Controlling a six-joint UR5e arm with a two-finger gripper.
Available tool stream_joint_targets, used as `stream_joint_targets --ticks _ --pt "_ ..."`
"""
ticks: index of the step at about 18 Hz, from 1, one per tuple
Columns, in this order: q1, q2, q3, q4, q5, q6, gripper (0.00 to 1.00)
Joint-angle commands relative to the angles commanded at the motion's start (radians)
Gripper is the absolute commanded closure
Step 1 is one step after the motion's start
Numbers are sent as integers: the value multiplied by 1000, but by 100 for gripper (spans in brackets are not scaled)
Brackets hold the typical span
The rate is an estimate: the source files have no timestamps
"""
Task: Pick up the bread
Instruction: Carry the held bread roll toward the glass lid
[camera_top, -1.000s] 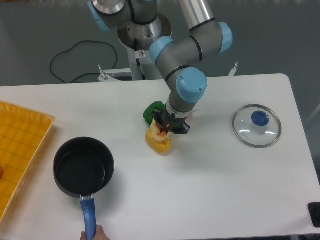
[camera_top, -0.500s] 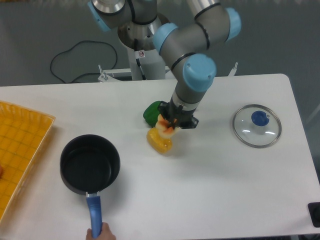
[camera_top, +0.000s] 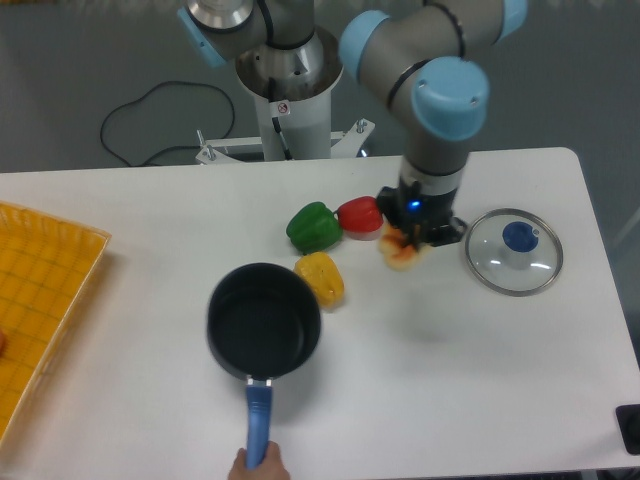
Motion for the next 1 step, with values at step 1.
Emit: stream_joint_targets --ticks 1 --pt "8 -3 2 -2 8 11 100"
